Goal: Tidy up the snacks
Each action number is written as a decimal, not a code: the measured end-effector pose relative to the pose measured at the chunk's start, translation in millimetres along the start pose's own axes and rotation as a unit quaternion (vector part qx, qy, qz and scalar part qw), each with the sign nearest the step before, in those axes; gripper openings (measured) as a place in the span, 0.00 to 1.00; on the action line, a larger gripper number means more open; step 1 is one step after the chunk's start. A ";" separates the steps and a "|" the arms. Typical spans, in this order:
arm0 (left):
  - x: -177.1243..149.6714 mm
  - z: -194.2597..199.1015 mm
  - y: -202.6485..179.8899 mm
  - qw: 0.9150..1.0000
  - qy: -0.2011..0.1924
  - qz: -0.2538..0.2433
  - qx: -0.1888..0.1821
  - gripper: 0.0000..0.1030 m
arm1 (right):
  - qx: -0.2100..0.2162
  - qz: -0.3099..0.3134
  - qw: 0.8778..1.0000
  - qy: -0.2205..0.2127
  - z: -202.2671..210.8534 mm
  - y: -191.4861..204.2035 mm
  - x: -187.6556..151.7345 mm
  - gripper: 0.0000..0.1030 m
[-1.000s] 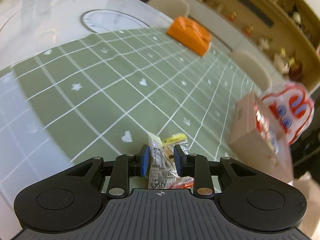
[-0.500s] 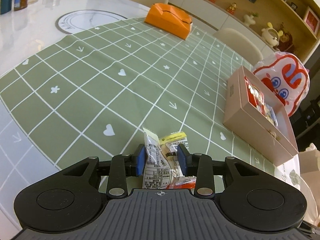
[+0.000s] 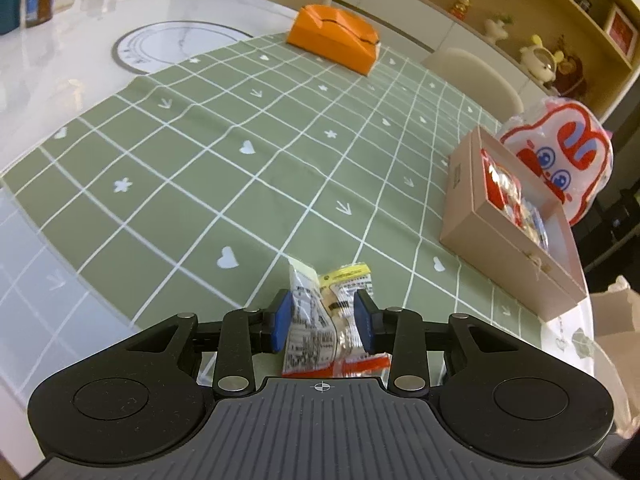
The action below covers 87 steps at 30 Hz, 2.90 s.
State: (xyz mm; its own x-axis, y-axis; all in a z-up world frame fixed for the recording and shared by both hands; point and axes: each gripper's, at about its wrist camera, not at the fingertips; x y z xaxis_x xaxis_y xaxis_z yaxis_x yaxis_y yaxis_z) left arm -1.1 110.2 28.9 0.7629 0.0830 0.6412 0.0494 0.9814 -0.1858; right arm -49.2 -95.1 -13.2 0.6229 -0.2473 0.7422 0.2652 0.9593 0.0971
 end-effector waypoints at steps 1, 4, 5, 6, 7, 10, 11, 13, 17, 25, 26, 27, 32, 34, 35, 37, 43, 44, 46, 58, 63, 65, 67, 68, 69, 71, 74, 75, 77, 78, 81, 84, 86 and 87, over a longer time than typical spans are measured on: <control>0.2 3.0 -1.0 1.000 -0.001 -0.001 0.001 0.37 | 0.003 -0.005 1.000 -0.002 -0.6 -2.2 -0.7 0.96; 1.6 9.3 -8.6 1.000 -0.001 -0.017 0.002 0.37 | 0.012 -0.015 1.000 -0.003 -1.4 -7.4 -1.0 0.98; 3.1 9.3 -12.3 1.000 0.003 -0.025 0.001 0.37 | 0.013 -0.015 1.000 -0.003 -1.2 -7.3 -0.7 0.98; 4.9 7.8 -16.8 0.999 0.009 -0.034 0.000 0.37 | 0.013 -0.015 1.000 -0.004 -1.1 -7.3 -0.9 0.98; 6.0 5.7 -21.4 0.999 0.015 -0.042 0.000 0.37 | 0.014 -0.015 1.000 -0.004 -0.9 -7.5 -0.9 0.98; 7.8 -2.4 -37.9 0.996 0.034 -0.080 0.011 0.37 | 0.017 -0.015 1.000 -0.005 -0.5 -8.1 -1.6 0.98; 7.8 -4.9 -43.3 0.995 0.039 -0.094 0.018 0.37 | 0.019 -0.015 1.000 -0.005 -0.4 -8.7 -1.6 0.98; 7.6 -10.6 -51.4 0.992 0.049 -0.111 0.019 0.38 | 0.023 -0.015 1.000 -0.006 0.1 -10.3 -2.0 0.98; 7.9 -18.5 -59.9 0.989 0.056 -0.137 0.020 0.38 | 0.030 -0.015 0.999 -0.007 1.0 -12.6 -2.6 0.98; 10.6 -21.8 -62.1 0.986 0.063 -0.150 0.020 0.42 | 0.035 -0.018 0.999 -0.009 2.2 -14.8 -3.0 0.98; 10.7 -22.6 -62.3 0.986 0.062 -0.152 0.013 0.47 | 0.033 -0.016 0.999 -0.009 1.8 -13.8 -3.1 0.98; 11.1 -23.5 -62.0 0.987 0.062 -0.150 0.005 0.53 | 0.031 -0.014 0.999 -0.009 1.7 -13.0 -3.3 0.98; 12.0 -20.0 -58.3 0.989 0.065 -0.135 -0.006 0.55 | 0.034 -0.016 0.999 -0.009 1.9 -14.0 -3.3 0.98; 6.9 -7.3 -58.7 0.988 0.045 -0.142 0.033 0.53 | 0.033 -0.014 0.999 -0.009 1.9 -13.9 -3.5 0.98; 4.1 -0.3 -56.8 0.988 0.036 -0.139 0.051 0.51 | 0.032 -0.013 0.999 -0.009 1.7 -13.4 -3.5 0.98; 0.3 9.5 -44.2 0.994 0.027 -0.098 0.049 0.51 | 0.030 -0.011 0.999 -0.009 1.3 -12.7 -3.6 0.98; 2.6 -17.6 -35.2 0.996 0.066 -0.060 0.013 0.52 | 0.030 -0.010 0.999 -0.009 1.0 -12.3 -4.0 0.98; 2.9 -23.0 -39.6 0.995 0.065 -0.068 0.009 0.56 | 0.030 -0.010 0.999 -0.008 0.9 -12.2 -4.2 0.98; 6.7 -31.3 -52.1 0.993 0.060 -0.098 0.021 0.55 | 0.029 -0.008 1.000 -0.008 0.7 -11.7 -4.2 0.98; -9.8 -25.5 -61.5 0.983 0.048 -0.169 -0.046 0.55 | 0.056 0.011 0.997 -0.057 53.9 -50.9 3.5 0.95; -22.2 -13.9 -57.9 0.982 0.053 -0.167 -0.076 0.54 | 0.051 -0.042 0.997 0.045 57.4 -66.3 -2.1 0.95; -23.2 -13.4 -56.4 0.981 0.055 -0.163 -0.085 0.55 | 0.049 -0.041 0.997 0.037 59.1 -65.7 -6.8 0.95; -23.1 -13.5 -53.9 0.982 0.052 -0.158 -0.091 0.55 | 0.041 0.018 0.999 -0.010 63.8 -56.3 -9.8 0.95; -22.5 -13.8 -52.4 0.982 0.052 -0.156 -0.094 0.55 | 0.031 0.053 0.997 -0.037 65.1 -50.2 -11.4 0.95; -21.9 -14.4 -52.0 0.982 0.052 -0.155 -0.096 0.55 | 0.018 0.087 0.994 -0.062 65.9 -44.7 -11.0 0.95; -21.1 -15.5 -52.7 0.981 0.052 -0.155 -0.100 0.55 | 0.000 0.136 0.986 -0.100 68.9 -37.6 -11.9 0.95; -20.0 -16.8 -54.2 0.980 0.053 -0.160 -0.104 0.55 | 0.036 0.096 0.992 -0.067 66.4 -47.8 2.8 0.95; -19.7 -17.1 -54.3 0.980 0.054 -0.161 -0.105 0.55 | 0.051 0.055 0.997 -0.025 60.0 -55.2 9.7 0.95; -19.2 -17.6 -53.3 0.979 0.055 -0.162 -0.107 0.55 | 0.086 -0.031 0.995 0.040 50.1 -75.6 15.5 0.95; -19.3 -17.5 -52.6 0.979 0.055 -0.160 -0.109 0.55 | 0.093 -0.060 0.993 0.051 48.3 -83.0 15.7 0.95; -20.2 -17.3 -52.3 0.980 0.052 -0.158 -0.110 0.55 | 0.051 -0.020 0.998 0.000 59.7 -80.3 6.9 0.95; -22.0 -16.9 -53.6 0.981 0.048 -0.158 -0.105 0.55 | 0.002 0.130 0.983 -0.132 77.0 -56.8 -14.5 0.95; -22.2 -16.8 -54.6 0.981 0.048 -0.157 -0.102 0.55 | -0.017 0.155 0.975 -0.159 79.4 -48.7 -17.2 0.95; -22.5 -16.8 -54.6 0.981 0.048 -0.156 -0.102 0.55 | 0.004 0.131 0.983 -0.129 76.9 -50.3 -9.0 0.95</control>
State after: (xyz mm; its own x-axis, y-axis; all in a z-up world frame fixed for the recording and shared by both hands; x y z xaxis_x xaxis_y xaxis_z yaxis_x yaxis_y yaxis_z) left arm -10.1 51.8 12.1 0.7465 -0.2418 0.6199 0.4104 0.9006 -0.1430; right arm -124.7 -130.7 26.2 0.4621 0.0505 0.8854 0.1137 0.9868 -0.1156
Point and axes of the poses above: each gripper's, at about its wrist camera, not at the fingertips, and z roughly against the way its jaws point, y to its left, x to its top, and after that the axes turned 15 degrees about -z, right-handed
